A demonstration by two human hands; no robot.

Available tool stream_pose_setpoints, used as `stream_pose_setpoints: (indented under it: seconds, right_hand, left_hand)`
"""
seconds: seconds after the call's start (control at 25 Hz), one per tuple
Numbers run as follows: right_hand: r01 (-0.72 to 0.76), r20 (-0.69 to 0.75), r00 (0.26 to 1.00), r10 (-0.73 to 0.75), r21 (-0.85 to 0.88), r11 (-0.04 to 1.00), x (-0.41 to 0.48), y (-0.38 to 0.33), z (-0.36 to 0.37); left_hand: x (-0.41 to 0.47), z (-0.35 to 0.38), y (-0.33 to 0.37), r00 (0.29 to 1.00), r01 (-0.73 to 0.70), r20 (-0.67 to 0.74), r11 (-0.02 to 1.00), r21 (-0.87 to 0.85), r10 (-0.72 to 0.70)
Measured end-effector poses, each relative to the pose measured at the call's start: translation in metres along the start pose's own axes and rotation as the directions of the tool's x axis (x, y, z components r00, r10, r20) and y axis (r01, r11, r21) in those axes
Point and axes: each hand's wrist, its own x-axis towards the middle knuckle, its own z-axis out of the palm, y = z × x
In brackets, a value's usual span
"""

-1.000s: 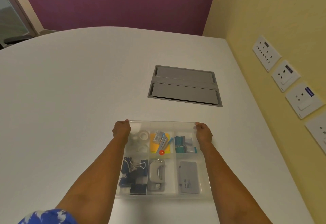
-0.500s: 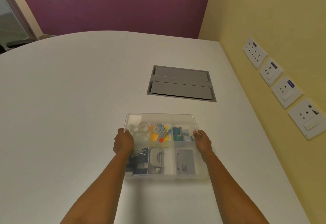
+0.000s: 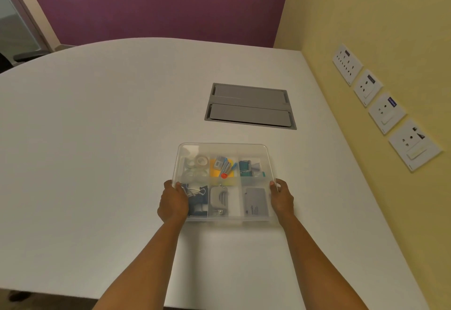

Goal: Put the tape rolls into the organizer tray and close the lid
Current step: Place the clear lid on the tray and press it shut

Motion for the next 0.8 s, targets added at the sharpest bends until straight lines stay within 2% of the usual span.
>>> stream_pose_setpoints:
  seconds: [0.08, 0.28, 0.6, 0.72, 0.8]
  right_hand:
    - [0.018, -0.014, 1.000, -0.018, -0.012, 1.000, -0.006, 0.000, 0.001]
    - [0.102, -0.054, 0.992, -0.113, -0.168, 0.980, -0.010, 0.002, 0.006]
    - [0.127, -0.131, 0.977, -0.167, -0.268, 0.955, -0.009, 0.008, 0.011]
    - [0.095, -0.135, 0.983, -0.123, -0.196, 0.976, -0.009, 0.009, 0.009]
    - [0.014, -0.136, 0.991, -0.008, 0.042, 0.999, -0.010, 0.011, 0.005]
  left_hand:
    - [-0.003, -0.001, -0.001, 1.000, -0.012, 0.002, 1.000, -0.002, 0.012]
    - [-0.006, -0.001, -0.003, 0.998, -0.055, -0.017, 0.998, 0.018, 0.056]
    - [-0.009, 0.001, -0.006, 0.995, -0.086, -0.048, 0.996, 0.035, 0.087]
    - [-0.009, 0.000, -0.006, 0.996, -0.075, -0.043, 0.997, 0.025, 0.076]
    - [-0.008, -0.001, -0.009, 1.000, -0.001, -0.029, 0.999, -0.038, 0.000]
